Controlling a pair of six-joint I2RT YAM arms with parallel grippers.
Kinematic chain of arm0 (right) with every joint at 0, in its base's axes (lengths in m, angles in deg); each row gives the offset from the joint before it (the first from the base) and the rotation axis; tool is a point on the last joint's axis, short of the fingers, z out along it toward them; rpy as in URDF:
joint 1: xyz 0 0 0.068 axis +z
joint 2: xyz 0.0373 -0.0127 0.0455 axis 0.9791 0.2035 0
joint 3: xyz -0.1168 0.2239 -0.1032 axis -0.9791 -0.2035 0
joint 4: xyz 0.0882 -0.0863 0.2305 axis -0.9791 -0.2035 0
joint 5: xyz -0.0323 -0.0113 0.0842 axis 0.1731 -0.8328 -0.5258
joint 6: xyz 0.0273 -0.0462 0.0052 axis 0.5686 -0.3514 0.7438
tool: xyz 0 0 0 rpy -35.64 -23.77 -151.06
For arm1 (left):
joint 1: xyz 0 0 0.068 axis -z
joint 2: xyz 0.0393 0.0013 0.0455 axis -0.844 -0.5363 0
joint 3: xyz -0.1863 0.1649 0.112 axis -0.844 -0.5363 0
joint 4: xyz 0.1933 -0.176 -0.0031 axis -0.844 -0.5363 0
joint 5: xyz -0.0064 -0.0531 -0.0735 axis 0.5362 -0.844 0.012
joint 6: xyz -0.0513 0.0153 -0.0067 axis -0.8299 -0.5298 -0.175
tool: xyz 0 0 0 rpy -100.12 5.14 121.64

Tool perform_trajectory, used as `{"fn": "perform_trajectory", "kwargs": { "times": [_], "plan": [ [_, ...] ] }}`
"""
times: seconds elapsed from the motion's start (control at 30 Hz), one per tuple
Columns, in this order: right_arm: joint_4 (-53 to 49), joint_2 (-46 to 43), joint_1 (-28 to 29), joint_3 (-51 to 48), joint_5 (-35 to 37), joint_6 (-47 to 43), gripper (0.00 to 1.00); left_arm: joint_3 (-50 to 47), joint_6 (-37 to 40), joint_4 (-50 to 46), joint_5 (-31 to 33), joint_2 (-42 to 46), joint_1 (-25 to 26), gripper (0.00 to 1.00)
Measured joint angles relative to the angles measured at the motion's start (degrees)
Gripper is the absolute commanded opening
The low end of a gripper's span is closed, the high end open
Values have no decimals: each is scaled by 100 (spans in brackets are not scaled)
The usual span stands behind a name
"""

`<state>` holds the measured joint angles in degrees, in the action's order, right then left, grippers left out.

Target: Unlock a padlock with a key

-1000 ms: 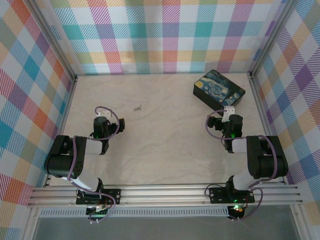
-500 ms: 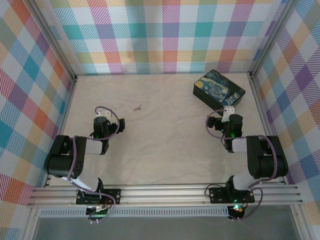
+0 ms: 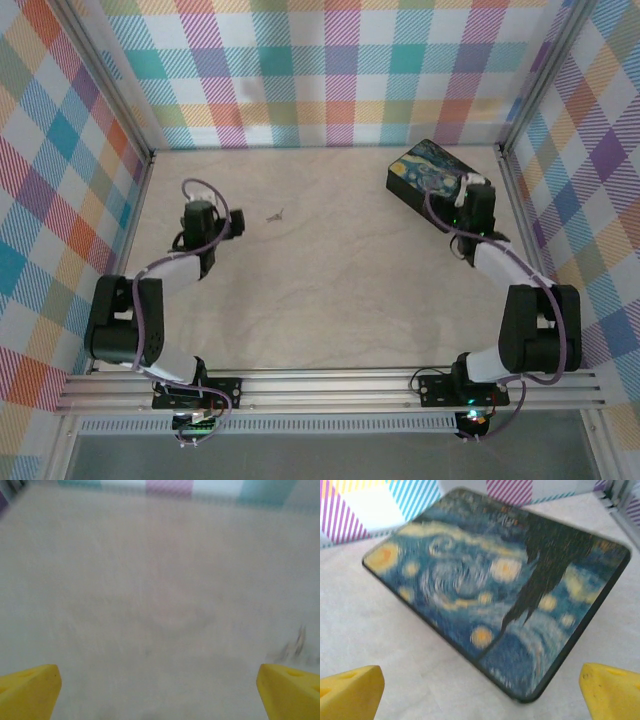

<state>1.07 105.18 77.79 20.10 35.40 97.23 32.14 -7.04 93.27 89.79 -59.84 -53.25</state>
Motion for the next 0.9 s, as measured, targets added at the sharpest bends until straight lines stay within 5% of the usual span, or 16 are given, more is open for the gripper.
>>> {"fn": "perform_trajectory", "kwargs": {
  "times": [0.23, 0.47, 0.77, 0.9],
  "plan": [
    [-1311, 490, -577, 811, -402, 444, 99, 734, -1233, -1810, 920, 855, 164, 100],
    [-2221, 1458, -833, 1777, -603, 553, 90, 791, -2166, -3764, 1834, 1541, 1263, 100],
    [-2387, 2389, -949, 2507, -1169, 879, 67, 798, -2385, -4996, 1917, 2732, 1906, 100],
    [-2284, 2406, -935, 2455, -1357, 955, 66, 807, -2376, -5211, 1840, 2953, 1910, 100]
  ]
}}
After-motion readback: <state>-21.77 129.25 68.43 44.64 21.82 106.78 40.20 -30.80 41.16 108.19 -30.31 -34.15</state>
